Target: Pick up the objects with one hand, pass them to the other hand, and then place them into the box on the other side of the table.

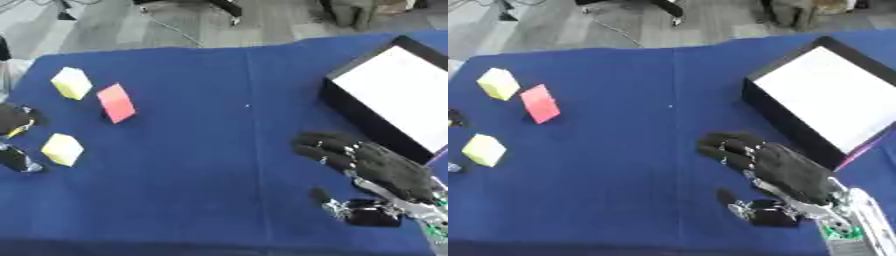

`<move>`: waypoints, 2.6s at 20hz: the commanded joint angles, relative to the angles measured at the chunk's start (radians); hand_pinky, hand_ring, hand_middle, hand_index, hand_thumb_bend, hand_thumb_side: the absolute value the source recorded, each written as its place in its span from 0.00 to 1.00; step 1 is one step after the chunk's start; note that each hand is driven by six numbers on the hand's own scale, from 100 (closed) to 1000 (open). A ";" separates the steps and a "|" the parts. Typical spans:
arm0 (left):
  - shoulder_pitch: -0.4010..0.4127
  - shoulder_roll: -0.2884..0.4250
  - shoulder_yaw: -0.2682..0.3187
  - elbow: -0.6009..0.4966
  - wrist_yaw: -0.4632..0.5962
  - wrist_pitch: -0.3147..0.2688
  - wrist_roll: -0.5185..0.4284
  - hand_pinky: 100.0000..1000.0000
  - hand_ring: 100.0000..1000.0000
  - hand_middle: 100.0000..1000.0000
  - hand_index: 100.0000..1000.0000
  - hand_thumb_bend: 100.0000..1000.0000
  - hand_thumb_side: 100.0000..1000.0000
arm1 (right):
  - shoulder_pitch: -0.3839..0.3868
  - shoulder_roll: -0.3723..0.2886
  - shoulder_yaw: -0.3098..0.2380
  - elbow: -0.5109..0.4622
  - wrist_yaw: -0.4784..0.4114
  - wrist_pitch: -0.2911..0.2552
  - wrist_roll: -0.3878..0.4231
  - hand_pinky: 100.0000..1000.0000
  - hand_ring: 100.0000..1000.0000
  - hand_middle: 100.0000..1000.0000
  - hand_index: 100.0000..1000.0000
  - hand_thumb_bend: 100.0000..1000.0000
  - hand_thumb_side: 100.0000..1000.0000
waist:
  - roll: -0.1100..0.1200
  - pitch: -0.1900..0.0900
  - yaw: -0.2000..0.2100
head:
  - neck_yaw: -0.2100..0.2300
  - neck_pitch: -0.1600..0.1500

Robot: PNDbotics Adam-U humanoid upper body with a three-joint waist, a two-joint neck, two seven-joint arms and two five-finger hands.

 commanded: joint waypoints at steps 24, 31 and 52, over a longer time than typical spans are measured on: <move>-0.018 0.052 0.024 -0.193 0.171 0.009 0.091 0.71 0.48 0.44 0.43 0.08 0.20 | -0.015 -0.009 -0.007 -0.020 -0.010 0.001 -0.004 0.91 0.96 0.92 1.00 0.00 0.00 | -0.010 -0.006 0.004 | 0.010 -0.003; 0.075 0.031 0.029 -0.586 0.658 0.027 0.073 0.72 0.46 0.43 0.41 0.00 0.16 | -0.050 -0.053 0.009 -0.035 -0.034 -0.048 -0.177 0.90 0.93 0.89 1.00 0.00 0.00 | -0.016 -0.009 0.016 | -0.004 -0.003; -0.059 -0.269 -0.330 -0.744 1.545 0.305 -0.292 0.73 0.47 0.45 0.44 0.00 0.20 | -0.305 -0.256 0.196 -0.035 0.242 -0.192 -0.768 0.93 0.90 0.98 0.94 0.31 0.00 | -0.028 -0.011 0.038 | -0.057 -0.003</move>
